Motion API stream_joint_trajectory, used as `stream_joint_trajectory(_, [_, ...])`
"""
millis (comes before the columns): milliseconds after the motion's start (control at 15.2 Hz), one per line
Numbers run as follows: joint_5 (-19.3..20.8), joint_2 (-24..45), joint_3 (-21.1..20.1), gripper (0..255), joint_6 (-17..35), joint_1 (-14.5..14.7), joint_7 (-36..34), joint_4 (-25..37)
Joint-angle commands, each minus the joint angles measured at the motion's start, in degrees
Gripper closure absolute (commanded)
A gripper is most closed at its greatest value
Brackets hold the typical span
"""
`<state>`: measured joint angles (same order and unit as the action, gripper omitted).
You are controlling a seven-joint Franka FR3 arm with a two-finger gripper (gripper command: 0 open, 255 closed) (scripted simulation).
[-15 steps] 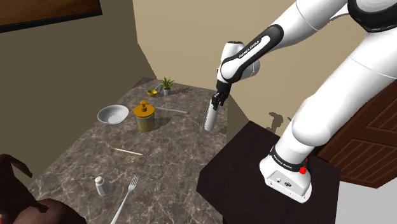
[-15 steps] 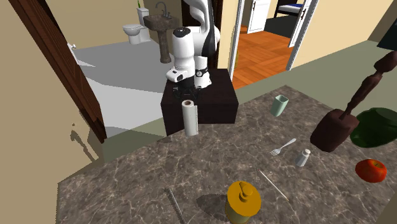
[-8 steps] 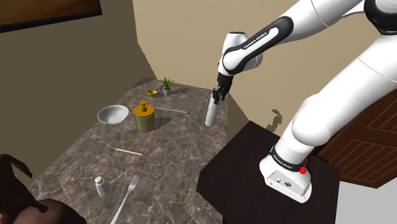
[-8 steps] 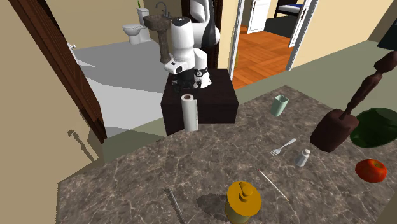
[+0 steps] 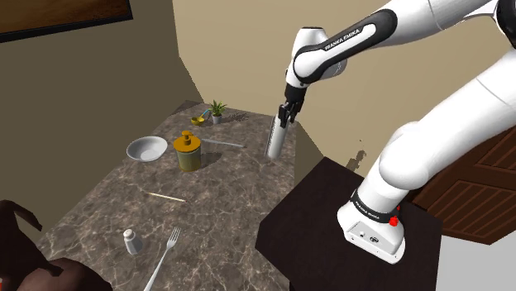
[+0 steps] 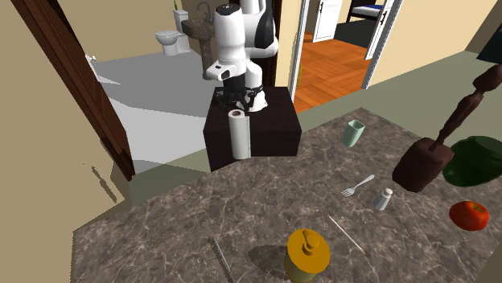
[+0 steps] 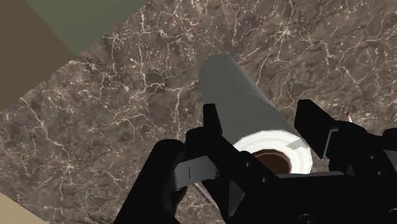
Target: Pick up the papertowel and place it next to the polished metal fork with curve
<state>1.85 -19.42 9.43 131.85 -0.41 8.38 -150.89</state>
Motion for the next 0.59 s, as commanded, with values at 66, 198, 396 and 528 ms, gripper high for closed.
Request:
stream_joint_trajectory(66, [0.2, -1.6, -0.1, 255, -2.9, -0.1, -0.2, 1.3])
stream_joint_trajectory(198, [0.2, -2.5, -0.3, 255, -4.7, -0.1, -0.3, 2.2])
stream_joint_trajectory(396, [0.3, -3.8, -0.4, 255, -7.4, -0.2, -0.4, 3.5])
stream_joint_trajectory(528, [0.4, -4.6, -0.6, 255, -9.1, -0.2, -0.5, 4.5])
